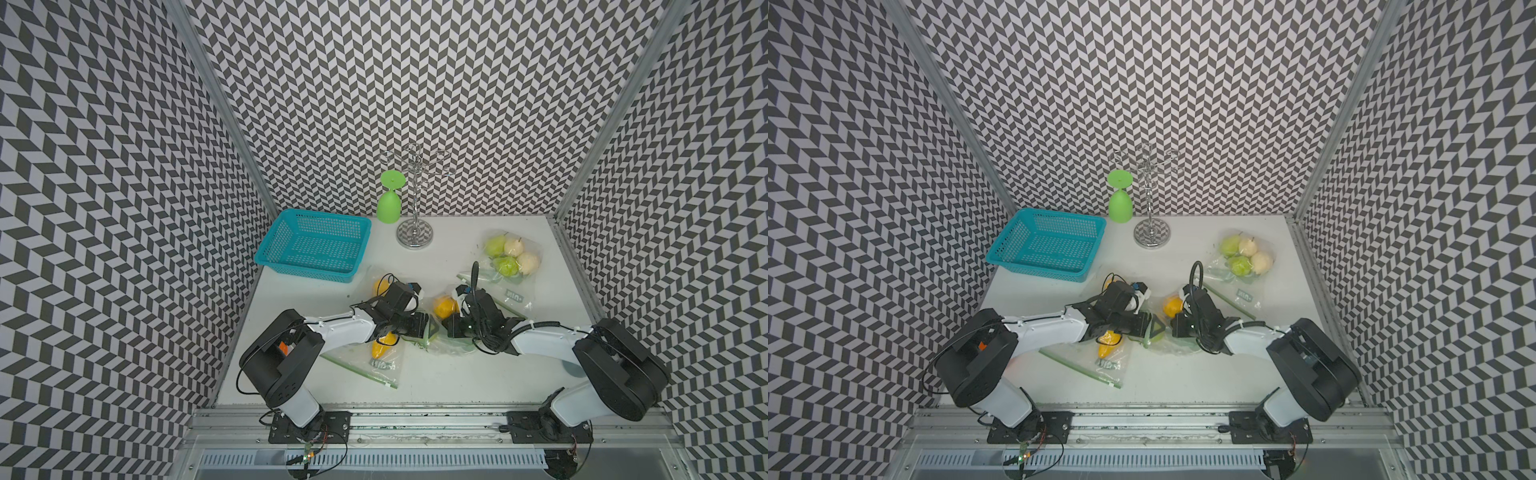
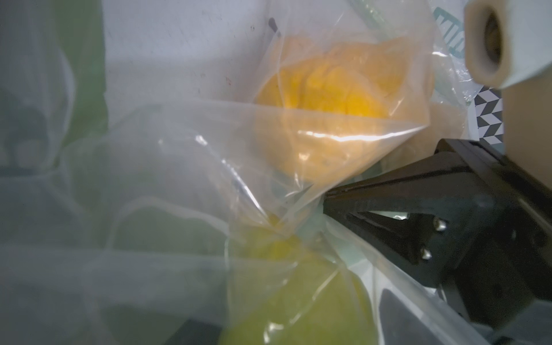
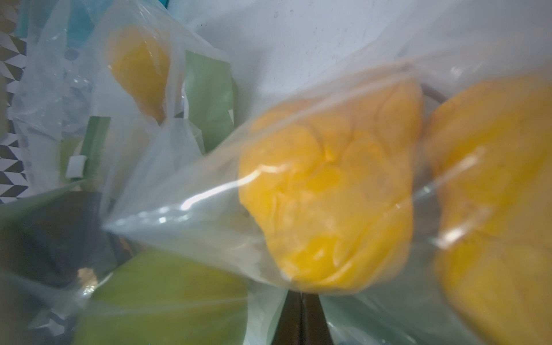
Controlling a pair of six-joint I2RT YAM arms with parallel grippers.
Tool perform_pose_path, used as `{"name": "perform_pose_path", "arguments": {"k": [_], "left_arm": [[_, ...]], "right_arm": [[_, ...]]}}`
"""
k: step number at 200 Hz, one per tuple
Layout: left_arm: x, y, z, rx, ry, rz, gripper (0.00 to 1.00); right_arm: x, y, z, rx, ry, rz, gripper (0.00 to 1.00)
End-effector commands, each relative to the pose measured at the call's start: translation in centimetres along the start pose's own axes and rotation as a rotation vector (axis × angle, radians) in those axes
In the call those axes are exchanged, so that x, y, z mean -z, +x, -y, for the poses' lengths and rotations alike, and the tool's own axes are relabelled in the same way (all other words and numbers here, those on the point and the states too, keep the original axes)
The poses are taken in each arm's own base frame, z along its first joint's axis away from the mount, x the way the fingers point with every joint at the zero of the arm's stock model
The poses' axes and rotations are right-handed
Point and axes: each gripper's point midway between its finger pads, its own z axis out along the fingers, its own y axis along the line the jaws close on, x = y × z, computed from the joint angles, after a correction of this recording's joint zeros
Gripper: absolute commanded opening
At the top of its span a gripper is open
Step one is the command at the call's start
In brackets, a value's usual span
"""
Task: Open the zip-top bag and take out the pear
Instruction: Pick up the pear from the zipper food storage bag.
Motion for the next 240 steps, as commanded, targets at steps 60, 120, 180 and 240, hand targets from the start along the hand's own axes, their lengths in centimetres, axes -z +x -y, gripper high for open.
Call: {"name": "perform_pose_path", "arguments": {"k": [60,120,180,240], "left_arm": [[0.0,-0.1,0.9,-0.071,-0.05,-0.034,0.82],[-1.0,-0.3,-0.5,-0.117,-0.159,-0.04,0.69],[2.1,-0.7,-0.6,-0.16,-0.218,-0.006,0.37],[5.7,-1.2,-0.4,-0.106,-0.145,0.041,0.36]], "right_arm": [[-0.1,0.9,0.7,0.012,0.019,-0.007,0.04],[-0.3,1.6,0.9,0.012,0.019,-0.019,0.02],[-0.2,2.0,3.1,-0.012,0.136,-0.027,0.0],[0.6,2.1,7.5,-0.114,0.336,0.018,0.0]]}}
